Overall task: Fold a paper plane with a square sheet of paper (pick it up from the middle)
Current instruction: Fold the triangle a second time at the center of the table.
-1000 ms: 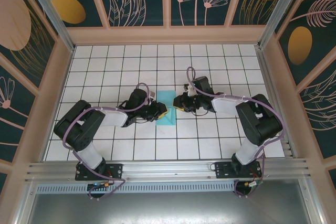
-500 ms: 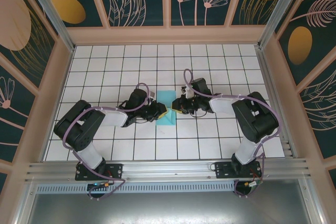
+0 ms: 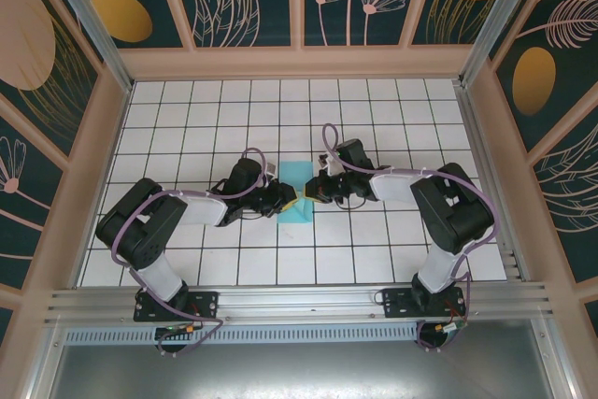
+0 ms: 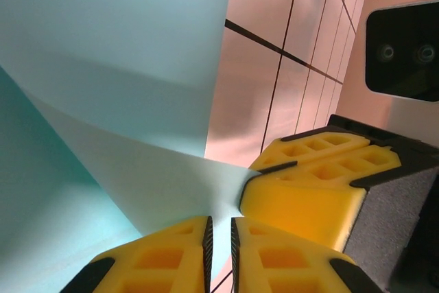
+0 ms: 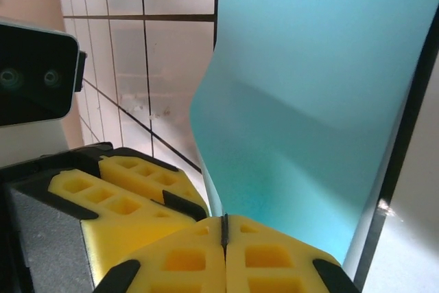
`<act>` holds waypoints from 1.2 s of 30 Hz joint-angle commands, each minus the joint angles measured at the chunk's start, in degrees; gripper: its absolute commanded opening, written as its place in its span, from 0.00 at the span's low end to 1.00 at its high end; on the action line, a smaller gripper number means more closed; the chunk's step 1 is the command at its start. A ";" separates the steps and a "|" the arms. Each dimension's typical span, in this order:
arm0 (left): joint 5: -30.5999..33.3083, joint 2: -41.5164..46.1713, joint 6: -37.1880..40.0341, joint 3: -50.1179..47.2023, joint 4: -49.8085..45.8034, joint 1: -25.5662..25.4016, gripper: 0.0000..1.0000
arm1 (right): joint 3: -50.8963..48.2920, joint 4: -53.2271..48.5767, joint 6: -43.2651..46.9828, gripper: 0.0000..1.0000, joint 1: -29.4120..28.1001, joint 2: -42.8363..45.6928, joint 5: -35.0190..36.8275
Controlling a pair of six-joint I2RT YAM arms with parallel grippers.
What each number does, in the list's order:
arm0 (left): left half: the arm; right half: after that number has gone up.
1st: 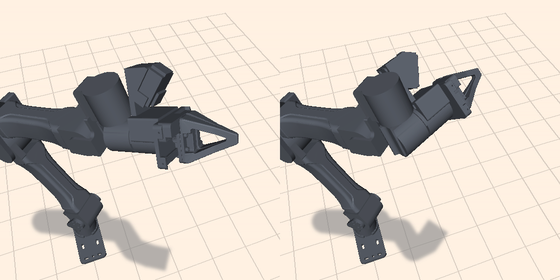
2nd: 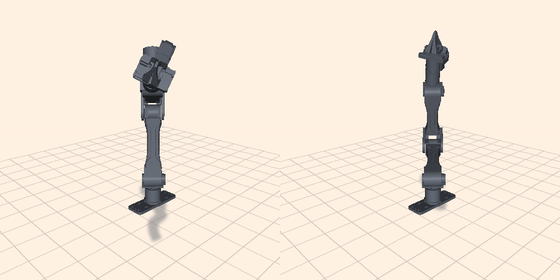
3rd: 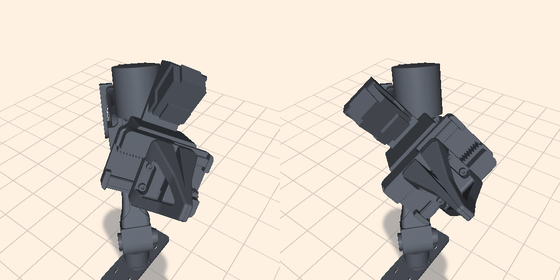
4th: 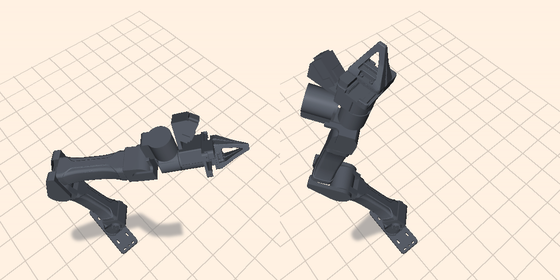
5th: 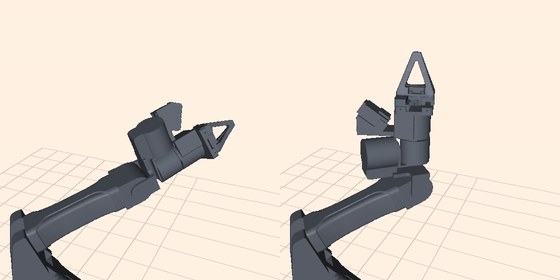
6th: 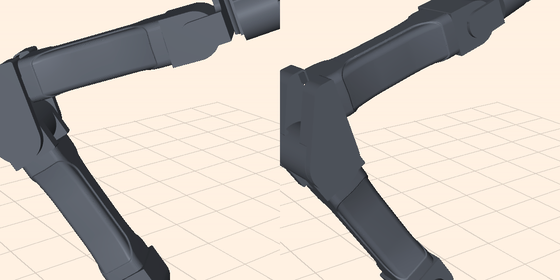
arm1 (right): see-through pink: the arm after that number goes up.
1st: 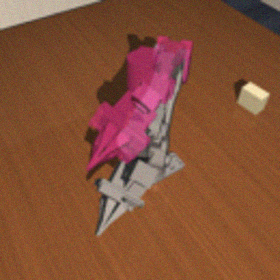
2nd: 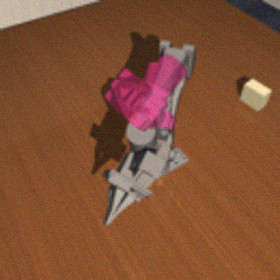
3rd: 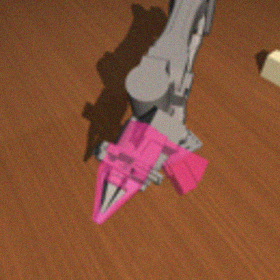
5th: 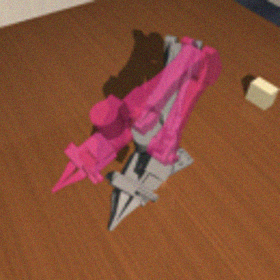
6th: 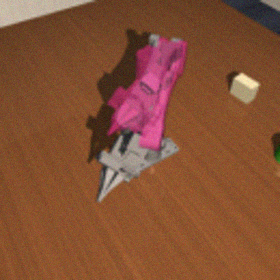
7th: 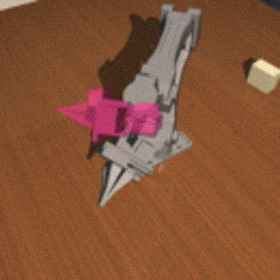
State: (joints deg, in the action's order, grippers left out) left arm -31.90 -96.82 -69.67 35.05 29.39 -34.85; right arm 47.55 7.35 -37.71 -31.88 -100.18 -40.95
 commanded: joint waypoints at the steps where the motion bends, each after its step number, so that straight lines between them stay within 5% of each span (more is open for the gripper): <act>1: -0.12 0.53 1.22 0.61 0.77 -0.21 0.19 | 2.26 -3.60 3.85 0.05 0.15 -1.64 3.34; 36: -1.78 -5.45 4.96 5.79 -2.38 -0.22 0.18 | 6.47 -9.51 10.20 0.03 0.23 -4.98 10.27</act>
State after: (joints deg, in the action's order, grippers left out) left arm -32.58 -101.45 -66.17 39.44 27.83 -34.85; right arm 51.90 -0.93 -28.84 -31.86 -104.31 -31.88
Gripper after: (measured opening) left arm 0.183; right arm 0.046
